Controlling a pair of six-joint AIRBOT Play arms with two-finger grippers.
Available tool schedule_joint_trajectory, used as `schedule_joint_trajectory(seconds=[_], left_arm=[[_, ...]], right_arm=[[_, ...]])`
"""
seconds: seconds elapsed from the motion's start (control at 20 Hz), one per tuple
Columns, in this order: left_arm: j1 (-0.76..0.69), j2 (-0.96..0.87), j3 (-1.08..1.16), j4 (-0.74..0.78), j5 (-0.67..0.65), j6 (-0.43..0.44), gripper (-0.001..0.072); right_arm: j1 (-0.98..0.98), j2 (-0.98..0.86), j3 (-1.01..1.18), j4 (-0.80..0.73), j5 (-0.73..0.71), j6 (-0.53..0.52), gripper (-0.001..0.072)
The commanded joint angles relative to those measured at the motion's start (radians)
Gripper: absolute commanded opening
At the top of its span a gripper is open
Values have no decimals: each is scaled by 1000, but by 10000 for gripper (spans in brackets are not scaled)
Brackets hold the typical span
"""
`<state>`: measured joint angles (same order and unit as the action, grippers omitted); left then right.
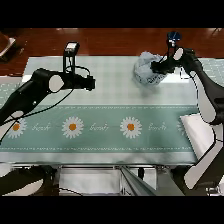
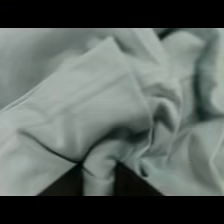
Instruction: Fold the shirts.
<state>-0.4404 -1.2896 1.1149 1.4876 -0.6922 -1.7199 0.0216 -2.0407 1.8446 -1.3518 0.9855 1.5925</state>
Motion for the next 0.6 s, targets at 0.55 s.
schedule_joint_trajectory(seconds=[0.55], left_arm=[[137, 613, -218, -12, -444, -154, 508]], right_arm=[[-1, 557, 137, 103, 82, -202, 31]])
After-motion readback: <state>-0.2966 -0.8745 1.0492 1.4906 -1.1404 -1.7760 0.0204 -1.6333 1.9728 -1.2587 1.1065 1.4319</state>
